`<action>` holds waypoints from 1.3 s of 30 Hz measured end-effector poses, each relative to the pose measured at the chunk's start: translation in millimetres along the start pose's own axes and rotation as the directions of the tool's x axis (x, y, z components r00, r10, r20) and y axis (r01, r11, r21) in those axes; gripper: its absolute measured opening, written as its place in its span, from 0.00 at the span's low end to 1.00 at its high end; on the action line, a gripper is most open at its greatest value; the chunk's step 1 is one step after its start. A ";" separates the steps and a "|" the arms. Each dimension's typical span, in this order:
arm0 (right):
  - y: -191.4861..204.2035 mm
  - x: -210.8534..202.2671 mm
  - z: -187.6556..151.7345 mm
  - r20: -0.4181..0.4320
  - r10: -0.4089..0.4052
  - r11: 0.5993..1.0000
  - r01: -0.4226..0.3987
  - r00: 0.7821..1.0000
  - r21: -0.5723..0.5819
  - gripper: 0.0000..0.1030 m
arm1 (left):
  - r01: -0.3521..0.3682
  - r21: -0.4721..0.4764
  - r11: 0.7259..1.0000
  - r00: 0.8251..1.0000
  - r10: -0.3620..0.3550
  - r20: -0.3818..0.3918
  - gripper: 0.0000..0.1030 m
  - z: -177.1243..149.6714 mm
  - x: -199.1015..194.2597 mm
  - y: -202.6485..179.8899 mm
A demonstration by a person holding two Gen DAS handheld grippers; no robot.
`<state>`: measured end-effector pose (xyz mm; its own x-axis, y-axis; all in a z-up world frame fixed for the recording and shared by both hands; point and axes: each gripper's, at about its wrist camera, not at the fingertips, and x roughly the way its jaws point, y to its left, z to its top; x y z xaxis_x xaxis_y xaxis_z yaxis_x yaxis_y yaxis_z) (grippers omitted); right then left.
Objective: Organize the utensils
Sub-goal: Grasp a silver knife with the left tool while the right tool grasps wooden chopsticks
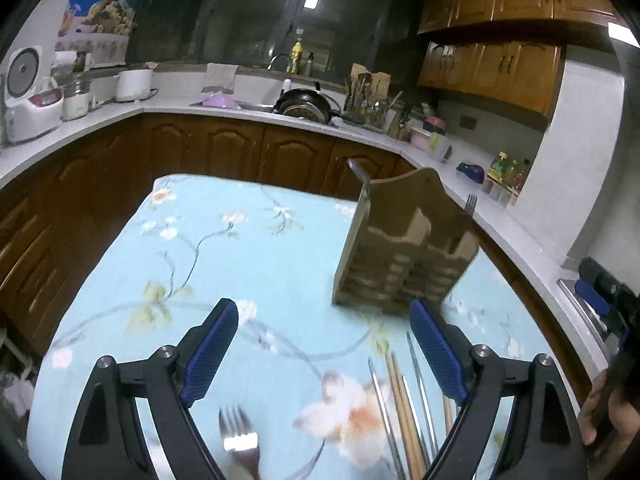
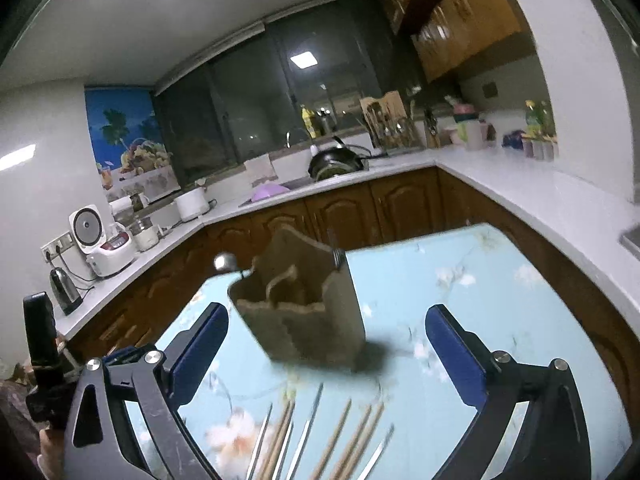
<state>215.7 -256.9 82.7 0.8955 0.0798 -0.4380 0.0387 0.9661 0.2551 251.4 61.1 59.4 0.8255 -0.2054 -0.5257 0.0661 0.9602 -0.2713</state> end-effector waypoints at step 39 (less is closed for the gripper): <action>-20.2 6.1 -80.6 -0.242 -0.066 0.993 0.089 0.968 0.082 0.68 | -0.004 -0.025 1.000 0.968 -0.002 -0.250 0.83 -23.4 5.7 -16.3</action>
<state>184.6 -256.1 5.3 0.7566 0.0725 -0.6499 0.1545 0.9459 0.2854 241.9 39.9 42.0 0.6589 -0.2484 -0.7101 0.0489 0.9560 -0.2891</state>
